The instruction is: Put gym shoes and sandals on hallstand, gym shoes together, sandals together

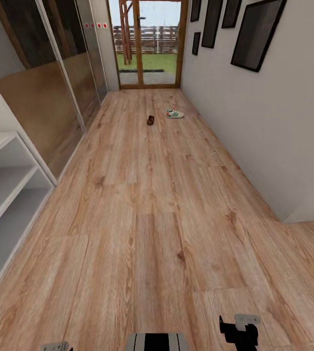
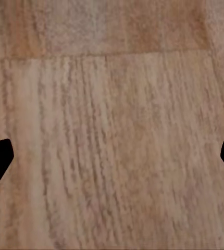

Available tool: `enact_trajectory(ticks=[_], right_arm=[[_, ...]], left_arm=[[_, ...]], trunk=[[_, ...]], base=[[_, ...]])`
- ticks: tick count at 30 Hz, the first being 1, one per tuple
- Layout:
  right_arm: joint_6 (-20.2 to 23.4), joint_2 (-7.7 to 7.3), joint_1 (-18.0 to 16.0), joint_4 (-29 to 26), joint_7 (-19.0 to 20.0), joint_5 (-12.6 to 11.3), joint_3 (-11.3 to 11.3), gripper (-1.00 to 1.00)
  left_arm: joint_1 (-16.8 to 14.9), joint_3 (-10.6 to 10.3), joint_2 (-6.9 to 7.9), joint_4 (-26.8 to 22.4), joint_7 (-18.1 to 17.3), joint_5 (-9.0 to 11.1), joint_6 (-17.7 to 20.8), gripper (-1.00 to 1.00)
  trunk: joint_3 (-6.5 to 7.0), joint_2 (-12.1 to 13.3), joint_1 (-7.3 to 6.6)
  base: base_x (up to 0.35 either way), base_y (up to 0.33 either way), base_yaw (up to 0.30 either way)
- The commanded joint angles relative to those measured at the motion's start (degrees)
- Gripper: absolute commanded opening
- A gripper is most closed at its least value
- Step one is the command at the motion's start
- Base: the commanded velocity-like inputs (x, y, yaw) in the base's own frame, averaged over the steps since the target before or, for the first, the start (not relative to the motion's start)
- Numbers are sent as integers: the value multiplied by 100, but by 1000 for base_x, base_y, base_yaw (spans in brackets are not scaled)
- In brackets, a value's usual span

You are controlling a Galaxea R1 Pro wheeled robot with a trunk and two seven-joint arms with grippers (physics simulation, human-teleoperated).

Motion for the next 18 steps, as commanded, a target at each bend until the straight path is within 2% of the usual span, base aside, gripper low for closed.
enact_trajectory(ticks=[1,18], right_arm=[[-15,0,-4,7,-28,61,-34,100],[-15,0,-4,7,-28,61,-34,100]], left_arm=[[-3,50,-1,4,-26,-45,-18,100],[-3,50,0,4,-26,-45,-18,100]], trunk=[[-4,-1,3],[-4,-1,3]], base=[[338,0,0],[338,0,0]])
